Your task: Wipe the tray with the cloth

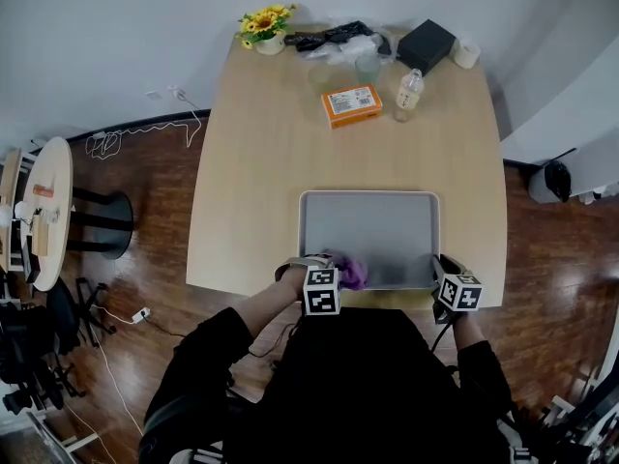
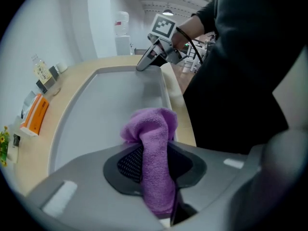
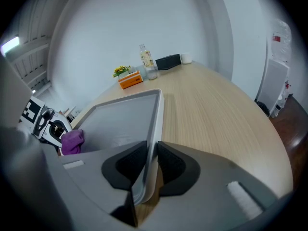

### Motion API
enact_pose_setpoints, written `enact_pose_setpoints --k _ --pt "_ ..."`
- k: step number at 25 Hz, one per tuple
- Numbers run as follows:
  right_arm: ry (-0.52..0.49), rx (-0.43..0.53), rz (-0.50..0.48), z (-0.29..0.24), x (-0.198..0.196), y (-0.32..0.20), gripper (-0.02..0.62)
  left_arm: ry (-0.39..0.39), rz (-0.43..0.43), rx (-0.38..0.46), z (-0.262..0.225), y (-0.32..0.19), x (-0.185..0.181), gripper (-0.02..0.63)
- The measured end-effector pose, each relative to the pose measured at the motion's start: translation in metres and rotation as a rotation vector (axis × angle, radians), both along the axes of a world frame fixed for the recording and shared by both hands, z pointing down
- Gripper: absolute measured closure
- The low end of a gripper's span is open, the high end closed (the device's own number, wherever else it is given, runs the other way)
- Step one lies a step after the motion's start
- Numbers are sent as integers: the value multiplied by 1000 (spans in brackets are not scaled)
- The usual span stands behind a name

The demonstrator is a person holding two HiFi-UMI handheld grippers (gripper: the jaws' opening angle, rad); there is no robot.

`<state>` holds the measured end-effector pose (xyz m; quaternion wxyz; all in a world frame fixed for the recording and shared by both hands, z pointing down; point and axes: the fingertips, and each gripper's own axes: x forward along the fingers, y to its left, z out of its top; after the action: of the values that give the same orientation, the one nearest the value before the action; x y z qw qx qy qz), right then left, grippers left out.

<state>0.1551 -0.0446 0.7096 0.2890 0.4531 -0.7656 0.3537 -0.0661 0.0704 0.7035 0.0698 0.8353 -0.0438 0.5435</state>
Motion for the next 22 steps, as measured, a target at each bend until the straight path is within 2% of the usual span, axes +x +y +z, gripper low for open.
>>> enact_pose_setpoints --k 4,6,11,14,18,22 --pt "-1 0 4 1 0 -2 522 9 -24 -15 3 -15 -9 515" --pt "3 1 5 2 1 -2 522 -16 -60 13 6 -44 -25 515" --pt "8 -4 0 0 -1 -1 522 -125 -215 134 5 -149 -86 514" --pt "6 -3 -2 1 -2 -2 522 -148 -242 149 3 -180 -103 512" --pt "9 -1 7 4 -1 -3 522 -119 -268 140 4 -169 -97 512" --pt "17 -4 7 1 -1 3 522 -15 -277 56 5 -89 -85 512"
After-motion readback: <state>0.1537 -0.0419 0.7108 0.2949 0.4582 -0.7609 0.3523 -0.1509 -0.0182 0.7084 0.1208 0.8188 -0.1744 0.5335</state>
